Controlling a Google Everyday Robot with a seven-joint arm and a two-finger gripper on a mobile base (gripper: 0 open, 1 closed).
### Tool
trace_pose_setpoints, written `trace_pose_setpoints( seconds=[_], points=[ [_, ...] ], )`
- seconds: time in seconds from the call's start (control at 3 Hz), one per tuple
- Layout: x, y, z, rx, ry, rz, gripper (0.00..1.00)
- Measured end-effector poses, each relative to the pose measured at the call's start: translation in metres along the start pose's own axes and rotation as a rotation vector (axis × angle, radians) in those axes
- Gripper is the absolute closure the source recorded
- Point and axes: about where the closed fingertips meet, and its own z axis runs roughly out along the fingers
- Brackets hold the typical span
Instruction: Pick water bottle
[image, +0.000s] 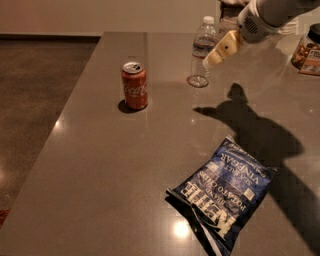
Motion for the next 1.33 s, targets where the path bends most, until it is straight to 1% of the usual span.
trace_pose_setpoints(
  seconds=[0.33, 0.67, 1.0, 1.33],
  points=[
    [-0.024, -0.003, 0.016, 0.013, -0.04, 0.032, 0.0],
    [-0.046, -0.004, 0.032, 0.013, -0.08, 0.053, 0.0],
    [-0.06, -0.003, 0.047, 0.004, -0.113, 0.064, 0.0],
    [-0.069, -0.005, 0.061, -0.011, -0.136, 0.08, 0.03]
  ],
)
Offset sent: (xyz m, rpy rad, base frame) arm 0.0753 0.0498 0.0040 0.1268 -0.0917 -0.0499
